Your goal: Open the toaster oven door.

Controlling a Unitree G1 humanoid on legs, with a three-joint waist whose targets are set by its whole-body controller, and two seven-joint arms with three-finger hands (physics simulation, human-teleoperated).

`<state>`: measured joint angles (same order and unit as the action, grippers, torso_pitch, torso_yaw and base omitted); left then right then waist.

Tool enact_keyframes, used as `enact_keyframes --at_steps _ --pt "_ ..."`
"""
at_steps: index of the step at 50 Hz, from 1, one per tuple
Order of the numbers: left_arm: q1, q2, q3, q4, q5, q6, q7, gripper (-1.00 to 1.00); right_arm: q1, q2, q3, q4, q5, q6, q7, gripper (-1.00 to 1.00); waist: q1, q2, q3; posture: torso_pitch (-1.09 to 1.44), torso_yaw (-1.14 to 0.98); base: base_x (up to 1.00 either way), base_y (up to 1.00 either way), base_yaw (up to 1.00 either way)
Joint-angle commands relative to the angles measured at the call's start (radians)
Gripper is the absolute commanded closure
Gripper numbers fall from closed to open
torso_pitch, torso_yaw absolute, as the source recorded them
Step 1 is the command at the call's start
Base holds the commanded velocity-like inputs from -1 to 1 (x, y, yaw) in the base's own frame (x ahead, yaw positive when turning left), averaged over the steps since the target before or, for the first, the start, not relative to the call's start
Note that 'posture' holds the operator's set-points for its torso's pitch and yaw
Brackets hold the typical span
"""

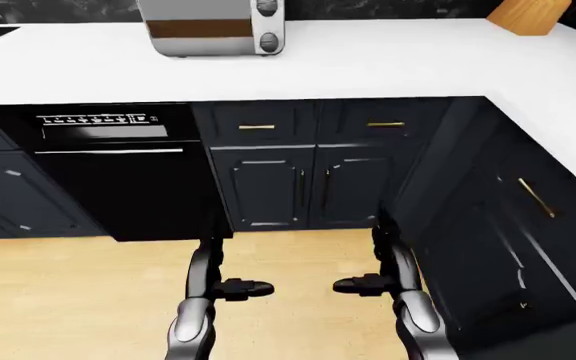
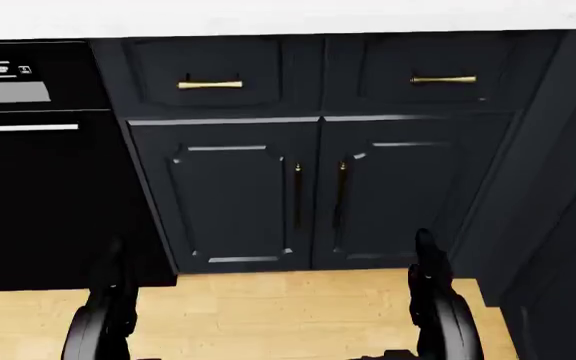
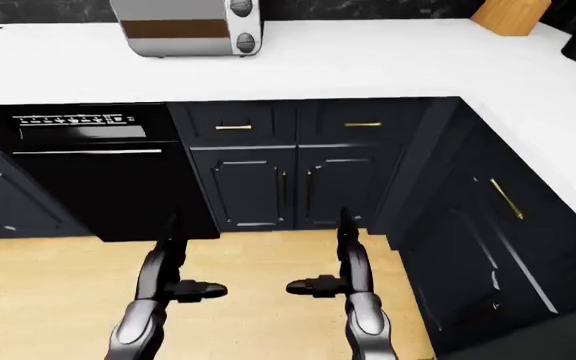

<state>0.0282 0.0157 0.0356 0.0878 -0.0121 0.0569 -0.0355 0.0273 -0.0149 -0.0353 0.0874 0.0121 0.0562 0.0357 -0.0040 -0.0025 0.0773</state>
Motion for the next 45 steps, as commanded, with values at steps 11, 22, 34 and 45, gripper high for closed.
enact_keyframes --at_steps 11,22,34,45 --pt "-0.031 0.005 0.004 -0.201 -0.040 0.039 -0.010 -1.00 -0.031 -0.010 -0.009 -0.097 -0.011 -0.052 -0.003 -1.00 0.008 -0.006 -0.077 0.00 0.00 0.00 0.00 0.00" --pt "-0.053 0.021 0.013 -0.436 -0.014 0.219 -0.007 -1.00 -0.061 -0.021 -0.021 -0.311 -0.014 0.142 -0.012 -1.00 0.008 -0.004 -0.089 0.00 0.00 0.00 0.00 0.00" --pt "-0.369 0.085 0.104 -0.808 -0.059 0.753 -0.021 -1.00 -0.281 -0.072 -0.092 -0.608 0.048 0.557 -0.036 -1.00 0.010 -0.005 -0.088 0.00 0.00 0.00 0.00 0.00" --pt "-0.551 0.195 0.138 -0.818 -0.136 0.920 0.012 -1.00 -0.456 -0.125 -0.116 -0.657 0.116 0.728 -0.098 -1.00 0.009 0.009 -0.060 0.00 0.00 0.05 0.00 0.00"
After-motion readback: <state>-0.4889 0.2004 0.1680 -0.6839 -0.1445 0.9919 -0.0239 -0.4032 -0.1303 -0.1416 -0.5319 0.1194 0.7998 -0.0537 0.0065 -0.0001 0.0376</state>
